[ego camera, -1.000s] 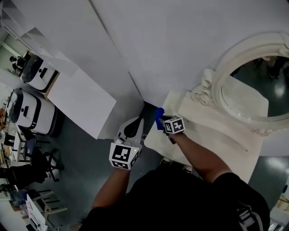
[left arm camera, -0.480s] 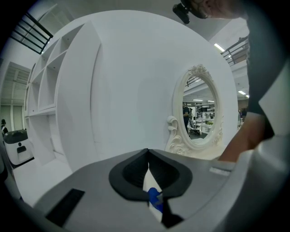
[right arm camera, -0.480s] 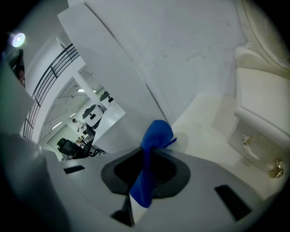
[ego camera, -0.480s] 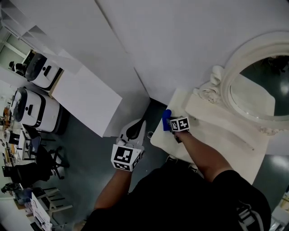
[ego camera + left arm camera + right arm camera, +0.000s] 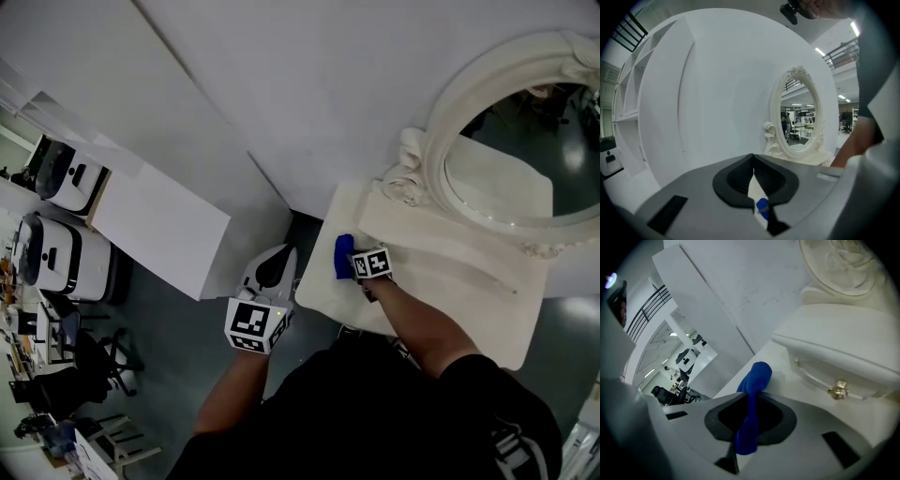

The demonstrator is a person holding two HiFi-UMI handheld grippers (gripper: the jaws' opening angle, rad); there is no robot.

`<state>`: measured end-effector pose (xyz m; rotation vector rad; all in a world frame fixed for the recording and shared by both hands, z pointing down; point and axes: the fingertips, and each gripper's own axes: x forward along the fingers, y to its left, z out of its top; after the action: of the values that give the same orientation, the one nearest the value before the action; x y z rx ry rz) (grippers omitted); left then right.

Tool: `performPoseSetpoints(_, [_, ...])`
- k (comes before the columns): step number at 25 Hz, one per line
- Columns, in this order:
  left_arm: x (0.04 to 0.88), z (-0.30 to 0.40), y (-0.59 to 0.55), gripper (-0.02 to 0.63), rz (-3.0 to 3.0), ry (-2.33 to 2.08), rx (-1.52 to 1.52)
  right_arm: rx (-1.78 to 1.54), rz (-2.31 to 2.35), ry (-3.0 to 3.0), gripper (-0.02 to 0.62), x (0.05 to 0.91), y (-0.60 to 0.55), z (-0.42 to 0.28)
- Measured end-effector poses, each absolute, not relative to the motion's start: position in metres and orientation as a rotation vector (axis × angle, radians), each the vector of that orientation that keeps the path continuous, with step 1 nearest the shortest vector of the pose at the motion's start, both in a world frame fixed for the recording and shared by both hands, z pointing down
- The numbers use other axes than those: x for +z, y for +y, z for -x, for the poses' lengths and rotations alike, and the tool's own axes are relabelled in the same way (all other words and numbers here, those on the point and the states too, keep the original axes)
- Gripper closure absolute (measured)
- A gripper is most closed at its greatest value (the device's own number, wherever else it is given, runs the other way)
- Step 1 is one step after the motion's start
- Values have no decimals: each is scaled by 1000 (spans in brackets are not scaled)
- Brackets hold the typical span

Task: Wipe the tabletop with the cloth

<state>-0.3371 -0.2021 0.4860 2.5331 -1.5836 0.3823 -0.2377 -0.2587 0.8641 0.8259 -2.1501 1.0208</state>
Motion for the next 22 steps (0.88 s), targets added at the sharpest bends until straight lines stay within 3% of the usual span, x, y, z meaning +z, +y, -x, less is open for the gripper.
performPoseSetpoints(22, [470, 113, -208, 595, -2778, -1245, 385, 1077, -1139, -1934, 557, 875, -201, -45])
